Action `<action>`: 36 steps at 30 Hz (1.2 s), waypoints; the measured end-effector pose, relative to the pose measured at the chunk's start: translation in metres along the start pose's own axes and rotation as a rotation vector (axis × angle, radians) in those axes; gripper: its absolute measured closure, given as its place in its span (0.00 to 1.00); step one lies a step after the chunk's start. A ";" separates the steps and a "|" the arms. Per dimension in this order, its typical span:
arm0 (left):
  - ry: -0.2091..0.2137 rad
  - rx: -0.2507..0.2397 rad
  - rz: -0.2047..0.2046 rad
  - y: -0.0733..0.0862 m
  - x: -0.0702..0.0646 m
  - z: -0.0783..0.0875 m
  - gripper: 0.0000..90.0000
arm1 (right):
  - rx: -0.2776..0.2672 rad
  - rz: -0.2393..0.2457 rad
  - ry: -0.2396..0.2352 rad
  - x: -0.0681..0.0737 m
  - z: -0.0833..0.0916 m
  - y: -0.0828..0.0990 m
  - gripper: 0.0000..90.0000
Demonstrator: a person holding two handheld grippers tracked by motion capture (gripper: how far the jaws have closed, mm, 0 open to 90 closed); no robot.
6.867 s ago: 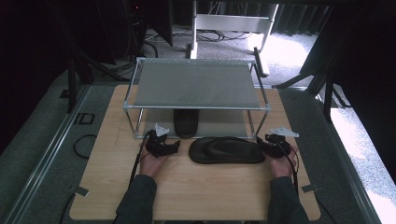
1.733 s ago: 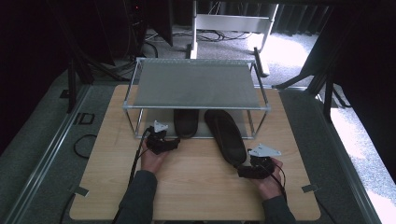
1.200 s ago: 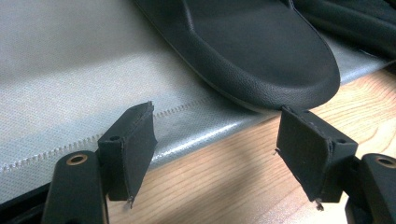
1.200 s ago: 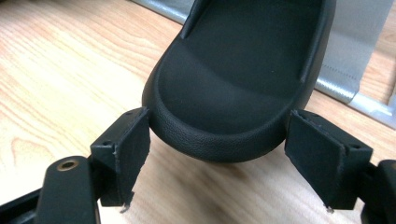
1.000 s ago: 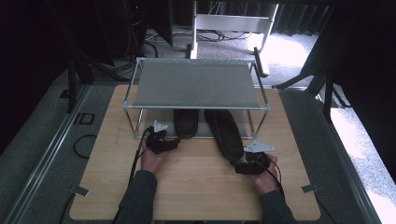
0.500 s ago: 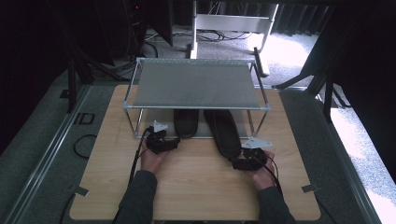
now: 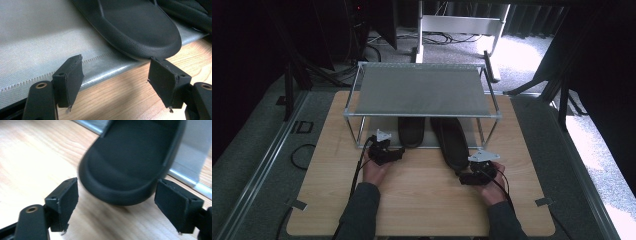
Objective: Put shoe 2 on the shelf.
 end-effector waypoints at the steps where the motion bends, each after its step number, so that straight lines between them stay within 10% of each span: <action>1: 0.001 0.000 0.000 0.000 0.000 0.000 0.32 | -0.002 -0.008 -0.004 -0.002 -0.001 0.000 0.23; 36: -0.012 0.009 -0.024 0.000 -0.002 -0.001 0.32 | -0.037 -0.020 0.047 -0.004 -0.072 -0.050 0.31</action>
Point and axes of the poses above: each handheld gripper's, and its own axes: z roughly backward along the jaws, y roughly out of its underside, x roughly to its left, the point moved 3 cm from there along -z, roughly forward along the jaws, and after that the axes turned 1 degree about -z, right-handed, at the moved point
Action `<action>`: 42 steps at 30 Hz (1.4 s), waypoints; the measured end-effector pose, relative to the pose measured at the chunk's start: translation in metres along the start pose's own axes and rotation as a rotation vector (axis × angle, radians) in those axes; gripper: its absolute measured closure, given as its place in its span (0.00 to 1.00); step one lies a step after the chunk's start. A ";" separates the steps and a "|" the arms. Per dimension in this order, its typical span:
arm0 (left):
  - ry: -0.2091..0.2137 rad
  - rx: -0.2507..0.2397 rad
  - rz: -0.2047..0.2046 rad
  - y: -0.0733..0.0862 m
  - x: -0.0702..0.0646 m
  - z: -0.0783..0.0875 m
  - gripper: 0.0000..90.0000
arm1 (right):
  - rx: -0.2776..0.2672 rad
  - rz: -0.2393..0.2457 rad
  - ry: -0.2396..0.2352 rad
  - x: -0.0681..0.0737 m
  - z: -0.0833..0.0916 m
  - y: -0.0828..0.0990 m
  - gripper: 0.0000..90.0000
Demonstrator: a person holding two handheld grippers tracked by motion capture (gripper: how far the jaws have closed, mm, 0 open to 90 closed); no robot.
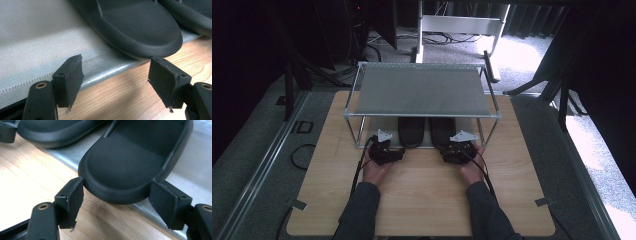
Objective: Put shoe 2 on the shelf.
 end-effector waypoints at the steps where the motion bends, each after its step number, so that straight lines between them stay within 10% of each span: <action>1: 0.000 0.000 0.000 0.000 0.000 0.000 0.32 | 0.003 0.010 -0.001 0.002 -0.001 -0.001 0.31; 14: -0.005 -0.008 -0.017 0.000 -0.002 0.001 0.35 | 0.003 0.055 -0.041 0.010 -0.003 -0.003 0.35; 29: 0.051 0.039 -0.236 0.000 -0.044 -0.008 0.37 | 0.005 0.060 -0.035 0.008 -0.003 -0.005 0.41; 42: 0.080 -0.001 -0.173 0.001 -0.037 0.008 0.38 | 0.003 0.067 -0.032 0.007 0.005 0.001 0.42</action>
Point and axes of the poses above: each handheld gripper's, and its own axes: z roughly backward along the jaws, y roughly out of its underside, x roughly to its left, the point moved 3 cm from there along -z, roughly forward along the jaws, and after that the axes turned 1 degree about -z, right-handed, at the moved point
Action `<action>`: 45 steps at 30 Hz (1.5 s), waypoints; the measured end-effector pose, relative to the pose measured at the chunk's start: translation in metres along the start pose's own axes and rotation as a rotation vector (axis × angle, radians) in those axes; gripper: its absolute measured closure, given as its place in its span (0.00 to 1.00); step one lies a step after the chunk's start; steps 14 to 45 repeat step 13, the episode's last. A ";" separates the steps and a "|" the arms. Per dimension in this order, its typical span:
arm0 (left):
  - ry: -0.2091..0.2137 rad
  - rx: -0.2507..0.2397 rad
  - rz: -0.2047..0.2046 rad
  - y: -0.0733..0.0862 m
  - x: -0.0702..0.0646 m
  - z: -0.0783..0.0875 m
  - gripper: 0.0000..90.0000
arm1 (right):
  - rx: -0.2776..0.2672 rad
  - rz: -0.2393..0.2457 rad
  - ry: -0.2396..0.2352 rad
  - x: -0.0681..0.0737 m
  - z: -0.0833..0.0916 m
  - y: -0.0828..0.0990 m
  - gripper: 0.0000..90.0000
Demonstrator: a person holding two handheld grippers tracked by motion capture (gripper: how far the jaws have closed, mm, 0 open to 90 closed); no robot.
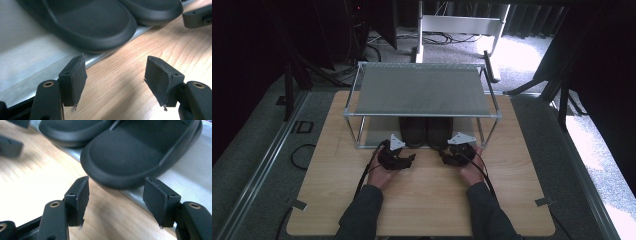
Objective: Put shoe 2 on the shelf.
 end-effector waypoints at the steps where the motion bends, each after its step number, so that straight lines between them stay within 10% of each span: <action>1: -0.006 -0.004 0.003 0.001 0.001 0.003 0.38 | 0.005 0.002 0.003 0.000 0.002 0.001 0.42; 13: -0.071 -0.030 0.049 0.021 0.016 0.028 0.38 | 0.029 0.017 -0.003 -0.008 0.032 0.024 0.42; 45: -0.071 -0.030 0.049 0.021 0.016 0.028 0.38 | 0.029 0.017 -0.003 -0.008 0.032 0.024 0.42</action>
Point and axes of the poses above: each handheld gripper's, and its own axes: z roughly backward along the jaws, y roughly out of its underside, x roughly to its left, the point moved 3 cm from there along -z, roughly forward along the jaws, and after that the axes turned 1 degree about -z, right-handed, at the moved point
